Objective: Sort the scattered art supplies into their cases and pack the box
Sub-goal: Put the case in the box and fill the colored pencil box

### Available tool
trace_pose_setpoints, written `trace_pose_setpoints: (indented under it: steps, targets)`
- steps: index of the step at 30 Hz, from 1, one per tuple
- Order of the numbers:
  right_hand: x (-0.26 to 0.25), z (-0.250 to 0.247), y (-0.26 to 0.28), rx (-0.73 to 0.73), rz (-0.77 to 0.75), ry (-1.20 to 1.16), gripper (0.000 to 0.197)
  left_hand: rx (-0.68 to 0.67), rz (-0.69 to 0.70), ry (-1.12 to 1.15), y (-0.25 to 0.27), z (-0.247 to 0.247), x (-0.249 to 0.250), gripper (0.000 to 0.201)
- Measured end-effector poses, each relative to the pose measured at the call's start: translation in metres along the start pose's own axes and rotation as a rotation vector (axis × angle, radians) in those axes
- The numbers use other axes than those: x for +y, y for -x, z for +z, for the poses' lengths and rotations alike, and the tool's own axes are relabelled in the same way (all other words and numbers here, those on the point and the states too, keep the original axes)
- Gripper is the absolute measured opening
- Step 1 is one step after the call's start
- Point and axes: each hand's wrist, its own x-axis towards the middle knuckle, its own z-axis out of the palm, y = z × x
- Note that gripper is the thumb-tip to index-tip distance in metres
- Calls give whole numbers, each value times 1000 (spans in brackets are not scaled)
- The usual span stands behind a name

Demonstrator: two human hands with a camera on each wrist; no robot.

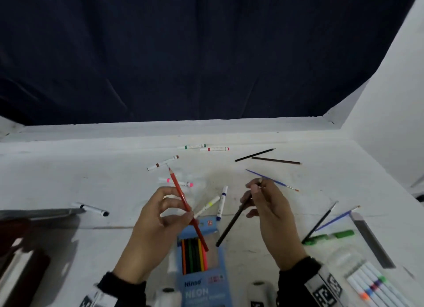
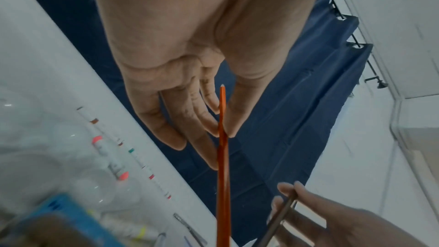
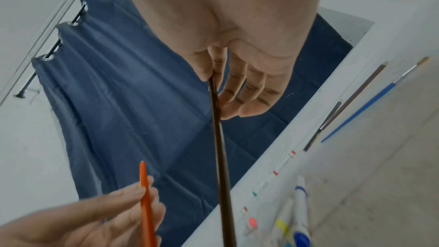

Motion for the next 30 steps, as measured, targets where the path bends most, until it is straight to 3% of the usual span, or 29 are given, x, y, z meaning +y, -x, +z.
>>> trace_pose_setpoints:
  steps: [10,17,22,25,30]
  targets:
    - [19,23,18,-167,-6,252,9,-221,-39,-307,14,3,-35,24]
    - [19,26,16,-362,62,341,9,-282,-50,-338,-5,2,-41,22]
    - [25,30,13,-382,107,342,12,-277,3,-475,-21,2,-47,26]
    - [31,30,10,-374,122,339,11,-332,25,-684,-27,4,-48,32]
    - [42,34,5,-390,122,407,14,-396,3,-827,-40,10,-47,34]
